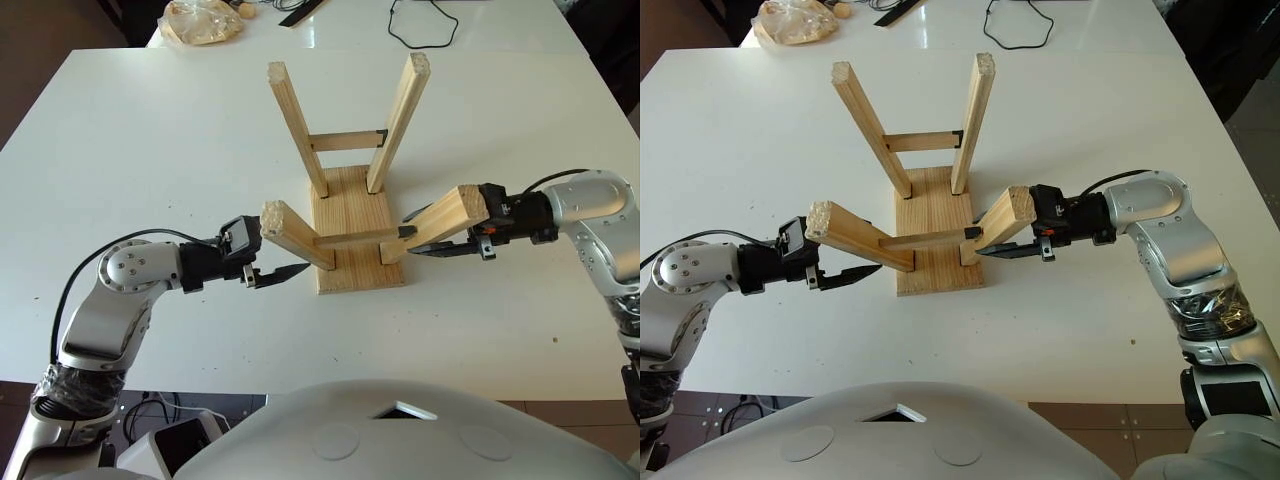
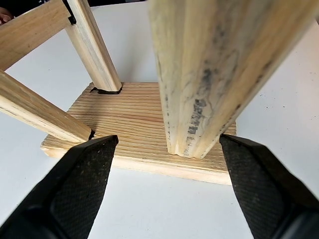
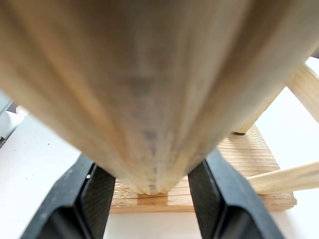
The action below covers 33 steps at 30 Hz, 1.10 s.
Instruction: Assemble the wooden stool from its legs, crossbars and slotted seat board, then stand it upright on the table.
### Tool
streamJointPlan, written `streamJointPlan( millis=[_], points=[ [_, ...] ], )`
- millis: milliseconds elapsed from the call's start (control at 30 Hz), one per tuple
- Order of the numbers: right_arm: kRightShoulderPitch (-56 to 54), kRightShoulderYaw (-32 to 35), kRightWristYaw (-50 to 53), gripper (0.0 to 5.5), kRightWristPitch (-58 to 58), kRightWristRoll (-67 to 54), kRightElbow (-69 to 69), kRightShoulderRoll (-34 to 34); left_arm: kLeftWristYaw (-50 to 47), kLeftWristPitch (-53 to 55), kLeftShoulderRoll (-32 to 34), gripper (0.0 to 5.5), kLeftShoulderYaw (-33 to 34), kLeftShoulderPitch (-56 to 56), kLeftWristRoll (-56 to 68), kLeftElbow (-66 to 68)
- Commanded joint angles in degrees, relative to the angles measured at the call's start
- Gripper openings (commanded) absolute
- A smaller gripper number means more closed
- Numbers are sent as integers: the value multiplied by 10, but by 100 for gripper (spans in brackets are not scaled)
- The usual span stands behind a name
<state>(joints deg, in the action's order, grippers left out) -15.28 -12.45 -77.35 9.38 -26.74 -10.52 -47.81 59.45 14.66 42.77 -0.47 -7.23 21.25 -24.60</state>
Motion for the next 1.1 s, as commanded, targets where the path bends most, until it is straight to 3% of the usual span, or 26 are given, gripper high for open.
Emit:
streamJointPlan(
  millis=[33,300,600,767,1000,1100],
  points=[
    [10,-31,-12,200,3,51,3,-11,-8,-2,-4,377,-10,12,-3,-5],
    [-5,-55,-10,200,-8,77,30,-9,6,-15,6,377,-58,21,-32,-22],
    [-7,-61,-21,200,-17,77,59,-23,67,8,64,377,53,33,50,53],
    [-22,-70,-33,200,-23,82,76,-21,70,82,56,377,90,133,132,127],
    [-52,-91,-51,200,-32,92,98,-11,24,193,-30,377,27,292,208,115],
    [-57,-100,-53,200,-36,94,101,-9,40,204,-53,327,-31,329,192,107]
  ],
)
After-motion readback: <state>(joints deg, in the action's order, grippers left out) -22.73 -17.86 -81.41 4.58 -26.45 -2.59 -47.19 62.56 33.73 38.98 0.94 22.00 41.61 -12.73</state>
